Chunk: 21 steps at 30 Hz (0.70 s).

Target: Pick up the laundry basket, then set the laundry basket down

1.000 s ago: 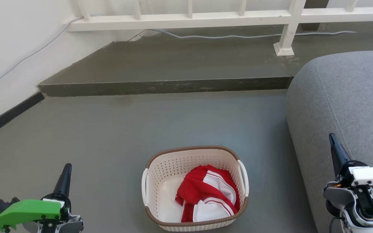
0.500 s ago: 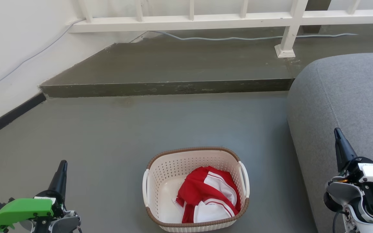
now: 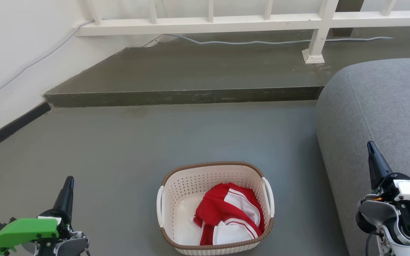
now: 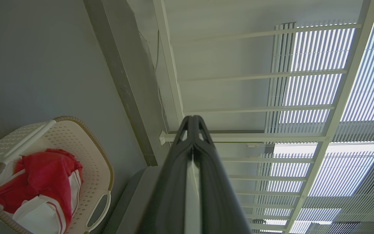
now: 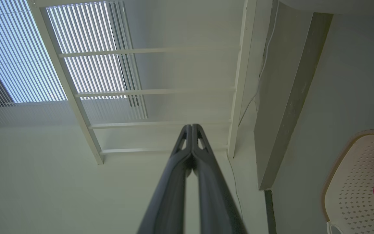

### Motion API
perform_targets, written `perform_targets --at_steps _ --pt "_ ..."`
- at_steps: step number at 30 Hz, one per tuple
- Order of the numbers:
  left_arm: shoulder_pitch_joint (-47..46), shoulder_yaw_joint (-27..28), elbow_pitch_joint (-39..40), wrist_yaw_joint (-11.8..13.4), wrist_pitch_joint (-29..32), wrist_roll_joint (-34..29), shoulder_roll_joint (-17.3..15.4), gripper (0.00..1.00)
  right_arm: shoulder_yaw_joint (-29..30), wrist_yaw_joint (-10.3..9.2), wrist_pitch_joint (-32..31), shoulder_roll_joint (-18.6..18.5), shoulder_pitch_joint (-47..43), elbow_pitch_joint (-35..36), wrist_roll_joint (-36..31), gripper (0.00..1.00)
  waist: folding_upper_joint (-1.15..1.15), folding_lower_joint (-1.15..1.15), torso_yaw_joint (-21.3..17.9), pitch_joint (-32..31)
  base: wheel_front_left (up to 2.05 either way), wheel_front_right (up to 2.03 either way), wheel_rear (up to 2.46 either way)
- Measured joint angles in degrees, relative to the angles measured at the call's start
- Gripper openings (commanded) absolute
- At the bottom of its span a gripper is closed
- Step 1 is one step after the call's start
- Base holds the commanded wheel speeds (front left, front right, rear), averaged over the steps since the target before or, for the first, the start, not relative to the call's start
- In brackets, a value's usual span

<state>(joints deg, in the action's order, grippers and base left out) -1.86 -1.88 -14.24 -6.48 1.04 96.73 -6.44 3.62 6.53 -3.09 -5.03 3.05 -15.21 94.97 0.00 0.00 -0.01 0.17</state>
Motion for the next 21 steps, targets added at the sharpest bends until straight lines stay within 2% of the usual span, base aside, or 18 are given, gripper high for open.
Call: perform_targets --at_steps 21 --pt "-0.7 0.1 -0.3 -0.1 0.4 0.0 0.1 0.0 0.1 0.01 -0.1 0.0 0.0 -0.3 0.0 0.0 0.0 0.0 0.0 0.0 0.0 0.0 0.0"
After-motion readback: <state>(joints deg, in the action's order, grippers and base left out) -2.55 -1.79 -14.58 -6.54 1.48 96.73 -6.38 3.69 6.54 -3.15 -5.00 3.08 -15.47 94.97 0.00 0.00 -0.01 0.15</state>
